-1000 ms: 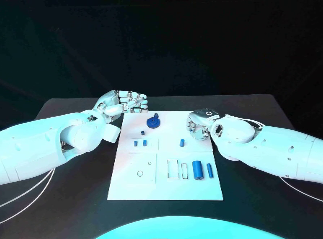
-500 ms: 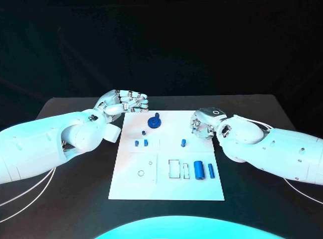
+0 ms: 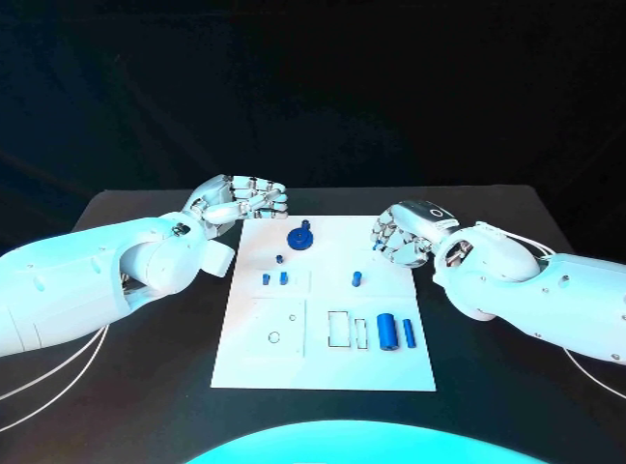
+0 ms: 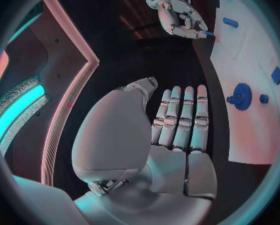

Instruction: Assemble the parts on the task board

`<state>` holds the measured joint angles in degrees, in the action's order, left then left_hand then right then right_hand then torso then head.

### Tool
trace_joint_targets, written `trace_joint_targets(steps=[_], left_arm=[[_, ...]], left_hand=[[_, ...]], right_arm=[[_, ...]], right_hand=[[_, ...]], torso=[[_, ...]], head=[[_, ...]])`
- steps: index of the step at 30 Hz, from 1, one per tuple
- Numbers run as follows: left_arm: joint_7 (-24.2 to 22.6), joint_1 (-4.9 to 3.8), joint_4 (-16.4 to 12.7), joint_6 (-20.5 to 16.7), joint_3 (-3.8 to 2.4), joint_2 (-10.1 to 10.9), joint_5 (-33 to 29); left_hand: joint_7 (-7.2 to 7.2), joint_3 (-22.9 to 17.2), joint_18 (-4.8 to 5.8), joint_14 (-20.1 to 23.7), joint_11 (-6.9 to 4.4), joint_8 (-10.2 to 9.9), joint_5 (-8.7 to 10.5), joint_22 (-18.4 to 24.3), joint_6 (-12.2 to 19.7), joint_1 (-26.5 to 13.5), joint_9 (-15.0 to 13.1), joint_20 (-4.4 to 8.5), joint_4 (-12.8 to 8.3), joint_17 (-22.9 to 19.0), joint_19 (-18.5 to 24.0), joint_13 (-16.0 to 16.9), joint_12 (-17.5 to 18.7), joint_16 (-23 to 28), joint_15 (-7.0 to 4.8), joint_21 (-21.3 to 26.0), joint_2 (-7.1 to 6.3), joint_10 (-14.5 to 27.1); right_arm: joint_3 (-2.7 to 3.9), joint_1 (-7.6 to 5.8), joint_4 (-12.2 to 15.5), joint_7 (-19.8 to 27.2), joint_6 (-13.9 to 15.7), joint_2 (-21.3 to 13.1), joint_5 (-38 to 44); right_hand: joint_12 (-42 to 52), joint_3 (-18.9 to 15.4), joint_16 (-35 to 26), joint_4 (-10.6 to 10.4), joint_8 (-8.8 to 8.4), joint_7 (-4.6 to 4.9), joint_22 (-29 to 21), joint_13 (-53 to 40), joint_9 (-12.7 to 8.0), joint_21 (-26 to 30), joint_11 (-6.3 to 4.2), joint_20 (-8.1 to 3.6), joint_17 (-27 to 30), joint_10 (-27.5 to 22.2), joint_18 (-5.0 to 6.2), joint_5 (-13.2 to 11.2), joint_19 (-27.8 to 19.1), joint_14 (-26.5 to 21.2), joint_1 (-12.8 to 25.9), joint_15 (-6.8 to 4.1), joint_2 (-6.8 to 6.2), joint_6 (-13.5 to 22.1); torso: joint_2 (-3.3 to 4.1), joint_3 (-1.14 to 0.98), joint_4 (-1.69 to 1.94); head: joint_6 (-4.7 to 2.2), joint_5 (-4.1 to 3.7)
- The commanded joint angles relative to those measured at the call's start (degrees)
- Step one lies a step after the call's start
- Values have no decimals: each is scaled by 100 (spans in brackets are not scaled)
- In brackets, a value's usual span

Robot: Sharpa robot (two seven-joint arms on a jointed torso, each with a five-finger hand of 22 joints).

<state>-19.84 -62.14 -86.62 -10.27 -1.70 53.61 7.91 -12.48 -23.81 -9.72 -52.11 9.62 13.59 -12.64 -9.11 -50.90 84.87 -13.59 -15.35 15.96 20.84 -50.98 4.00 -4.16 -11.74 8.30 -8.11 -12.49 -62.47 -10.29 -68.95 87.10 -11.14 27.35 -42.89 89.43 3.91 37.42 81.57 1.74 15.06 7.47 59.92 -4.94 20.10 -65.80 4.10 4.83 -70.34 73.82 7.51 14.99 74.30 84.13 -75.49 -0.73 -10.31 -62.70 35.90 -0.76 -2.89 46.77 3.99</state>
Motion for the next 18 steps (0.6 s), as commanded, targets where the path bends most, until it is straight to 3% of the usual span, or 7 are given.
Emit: trace_joint_targets(steps=[1,6,10,18], left_arm=[[-40,-2,1,13,-3,-15,19],[-45,-1,12,25,0,-39,18],[-48,-1,26,29,1,-56,17],[-42,0,53,28,3,-118,16]], left_hand=[[-41,-44,-81,-41,31,-39,-34,5,-5,32,8,12,2,-10,-47,-6,27,23,4,33,24,7],[-41,-44,-81,-41,31,-39,-34,5,-5,32,8,12,2,-10,-47,-6,27,23,4,33,24,7],[-41,-44,-81,-41,31,-39,-34,5,-5,32,8,12,2,-10,-47,-6,27,23,4,33,24,7],[-42,-48,-81,-43,33,-40,-33,12,-7,26,10,11,7,-10,-52,-6,26,30,4,40,31,8]], right_arm=[[5,0,217,271,183,9,-186],[5,21,511,399,61,135,-235],[-1,59,653,442,-55,277,-217],[-47,202,636,447,-377,677,-104]], right_hand=[[33,39,25,12,20,-12,6,-5,6,-21,-75,-13,-12,102,-103,-2,37,254,-76,-44,111,-16],[32,41,23,13,21,-11,1,-5,8,-17,-75,-13,-8,102,-102,-2,34,254,-76,-43,110,-14],[31,42,23,13,21,-10,-9,-5,9,-9,-75,-13,-6,102,-99,-2,28,253,-76,-43,110,-13],[29,46,25,15,21,-8,-25,-5,11,4,-74,-13,-8,100,-96,-3,18,254,-77,-43,113,-8]], torso=[[0,-6,-4],[1,-6,5],[-6,3,8],[0,14,17]], head=[[2,49],[30,136],[59,267],[110,500]])
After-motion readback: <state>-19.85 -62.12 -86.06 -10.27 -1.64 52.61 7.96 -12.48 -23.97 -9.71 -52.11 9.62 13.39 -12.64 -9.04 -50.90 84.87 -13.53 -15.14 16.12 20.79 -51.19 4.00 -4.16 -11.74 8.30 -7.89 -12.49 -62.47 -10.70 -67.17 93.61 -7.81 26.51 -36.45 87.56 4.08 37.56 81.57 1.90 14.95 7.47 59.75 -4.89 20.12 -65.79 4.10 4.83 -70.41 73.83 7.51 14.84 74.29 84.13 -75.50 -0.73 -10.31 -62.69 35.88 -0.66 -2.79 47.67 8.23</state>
